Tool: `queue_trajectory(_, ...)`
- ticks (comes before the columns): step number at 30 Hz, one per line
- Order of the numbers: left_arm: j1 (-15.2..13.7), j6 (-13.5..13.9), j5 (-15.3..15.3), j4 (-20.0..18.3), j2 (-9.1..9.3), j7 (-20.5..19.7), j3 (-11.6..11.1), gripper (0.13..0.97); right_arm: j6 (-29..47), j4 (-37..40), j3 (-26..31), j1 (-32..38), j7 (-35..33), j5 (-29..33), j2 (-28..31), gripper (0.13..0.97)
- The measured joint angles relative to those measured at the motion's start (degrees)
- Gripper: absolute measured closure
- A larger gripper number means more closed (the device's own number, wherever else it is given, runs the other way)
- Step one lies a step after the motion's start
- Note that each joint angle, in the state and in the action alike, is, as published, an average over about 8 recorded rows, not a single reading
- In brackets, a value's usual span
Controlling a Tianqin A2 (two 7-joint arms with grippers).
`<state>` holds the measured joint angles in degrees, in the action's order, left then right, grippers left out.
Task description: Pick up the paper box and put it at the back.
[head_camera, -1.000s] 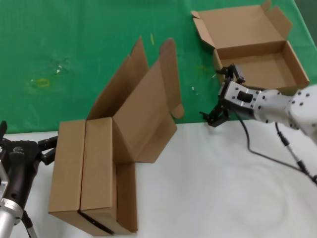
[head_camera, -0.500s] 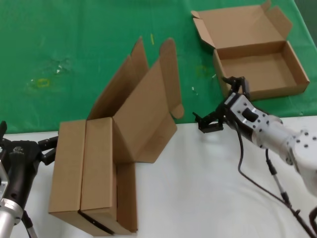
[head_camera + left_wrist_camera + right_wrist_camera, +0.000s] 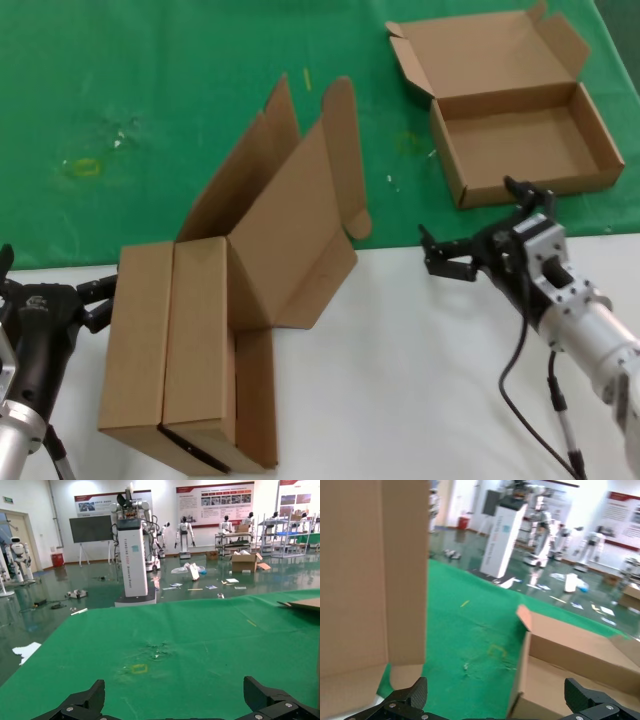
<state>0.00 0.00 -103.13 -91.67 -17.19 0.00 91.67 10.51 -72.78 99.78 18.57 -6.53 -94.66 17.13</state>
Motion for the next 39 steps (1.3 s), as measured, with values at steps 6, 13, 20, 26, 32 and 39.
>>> queue_trajectory(6, 0.00, 0.00, 0.00, 0.00, 0.00, 0.00, 0.00, 0.132, -3.85, -6.94, -2.98, -6.81, 2.40, -3.11, 0.02, 0.129)
queue_trajectory(13, 0.00, 0.00, 0.00, 0.00, 0.00, 0.01, 0.00, 0.132, -7.89, -14.20, -6.10, -13.96, 4.91, -6.37, 0.04, 0.129)
queue_trajectory(20, 0.00, 0.00, 0.00, 0.00, 0.00, 0.04, 0.00, 0.132, -8.83, -15.88, -6.82, -15.61, 5.50, -7.12, 0.05, 0.129)
queue_trajectory(26, 0.00, 0.00, 0.00, 0.00, 0.00, 0.01, 0.00, 0.132, -8.85, -15.90, -6.83, -15.63, 5.51, -7.13, 0.05, 0.129)
queue_trajectory(32, 0.00, 0.00, 0.00, 0.00, 0.00, 0.01, 0.00, 0.132, -8.85, -15.90, -6.83, -15.63, 5.51, -7.13, 0.05, 0.129)
queue_trajectory(39, 0.00, 0.00, 0.00, 0.00, 0.00, 0.01, 0.00, 0.132, -8.85, -15.90, -6.83, -15.63, 5.51, -7.13, 0.05, 0.129)
